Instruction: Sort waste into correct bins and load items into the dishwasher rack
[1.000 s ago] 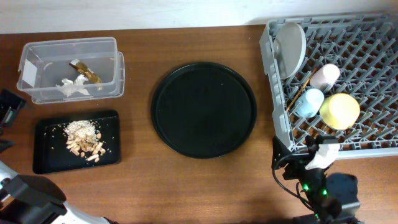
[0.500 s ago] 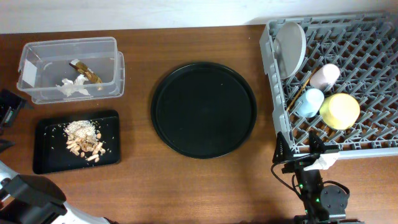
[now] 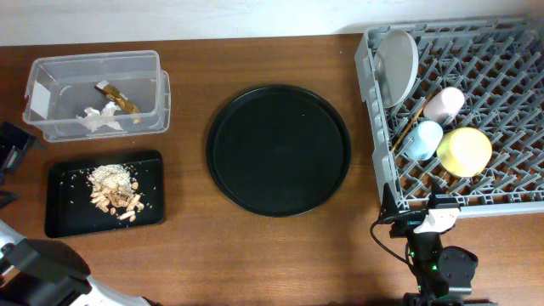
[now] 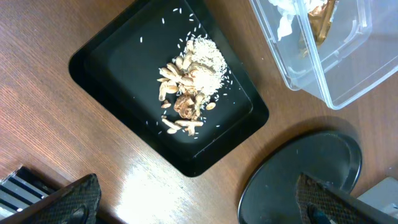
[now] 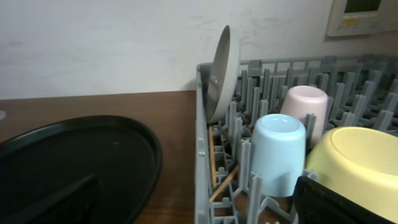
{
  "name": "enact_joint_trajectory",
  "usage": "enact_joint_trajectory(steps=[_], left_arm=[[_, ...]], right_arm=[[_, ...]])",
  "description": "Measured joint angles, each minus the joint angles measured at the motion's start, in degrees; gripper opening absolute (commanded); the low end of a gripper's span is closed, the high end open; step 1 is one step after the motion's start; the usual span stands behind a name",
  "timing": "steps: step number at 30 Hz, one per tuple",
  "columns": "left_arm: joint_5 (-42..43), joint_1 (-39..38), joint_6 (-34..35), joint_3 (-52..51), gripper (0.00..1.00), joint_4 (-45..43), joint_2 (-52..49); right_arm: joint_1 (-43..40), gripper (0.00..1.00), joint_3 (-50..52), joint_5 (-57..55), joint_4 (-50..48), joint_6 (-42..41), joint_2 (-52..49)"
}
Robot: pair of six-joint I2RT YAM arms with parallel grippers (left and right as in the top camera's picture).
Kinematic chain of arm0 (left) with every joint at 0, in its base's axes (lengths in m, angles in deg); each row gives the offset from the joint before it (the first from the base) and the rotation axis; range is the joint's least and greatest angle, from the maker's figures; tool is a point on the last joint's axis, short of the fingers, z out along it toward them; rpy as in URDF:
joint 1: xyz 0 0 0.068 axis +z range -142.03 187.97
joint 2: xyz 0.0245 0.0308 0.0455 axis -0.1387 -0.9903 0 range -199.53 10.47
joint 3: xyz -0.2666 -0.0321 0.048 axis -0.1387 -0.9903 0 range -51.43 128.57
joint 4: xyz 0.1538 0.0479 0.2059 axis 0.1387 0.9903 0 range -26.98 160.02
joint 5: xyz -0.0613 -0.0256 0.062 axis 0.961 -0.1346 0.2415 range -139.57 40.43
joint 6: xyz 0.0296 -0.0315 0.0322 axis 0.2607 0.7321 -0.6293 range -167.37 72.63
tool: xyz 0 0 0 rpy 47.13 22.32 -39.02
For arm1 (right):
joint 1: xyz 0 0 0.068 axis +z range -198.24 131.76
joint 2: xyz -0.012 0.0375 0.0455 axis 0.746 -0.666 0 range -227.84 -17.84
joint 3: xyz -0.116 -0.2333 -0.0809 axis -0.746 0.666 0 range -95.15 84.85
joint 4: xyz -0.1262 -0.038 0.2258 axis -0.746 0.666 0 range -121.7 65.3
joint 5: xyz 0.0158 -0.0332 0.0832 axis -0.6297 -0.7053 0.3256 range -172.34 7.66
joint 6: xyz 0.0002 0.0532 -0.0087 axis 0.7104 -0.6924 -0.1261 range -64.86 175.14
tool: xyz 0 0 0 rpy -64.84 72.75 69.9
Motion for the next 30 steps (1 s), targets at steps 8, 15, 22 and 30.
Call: enact_joint_trajectory(steps=[8,15,22,30], left_arm=[[0.00,0.00,0.00,0.00,0.99,0.00,0.00],[0.00,0.00,0.00,0.00,0.99,0.00,0.00],[0.00,0.00,-0.02,0.00,0.99,0.00,0.00],[0.00,0.00,0.00,0.00,0.99,0.00,0.00]], right_arm=[[-1.70,0.98,0.00,-0.37,0.00,0.13,0.00],[-1.70,0.98,0.00,-0.37,0.00,0.15,0.00],[-1.70,0.98,0.00,-0.37,0.00,0.13,0.00],[-1.70,0.98,0.00,-0.37,0.00,0.13,0.00]])
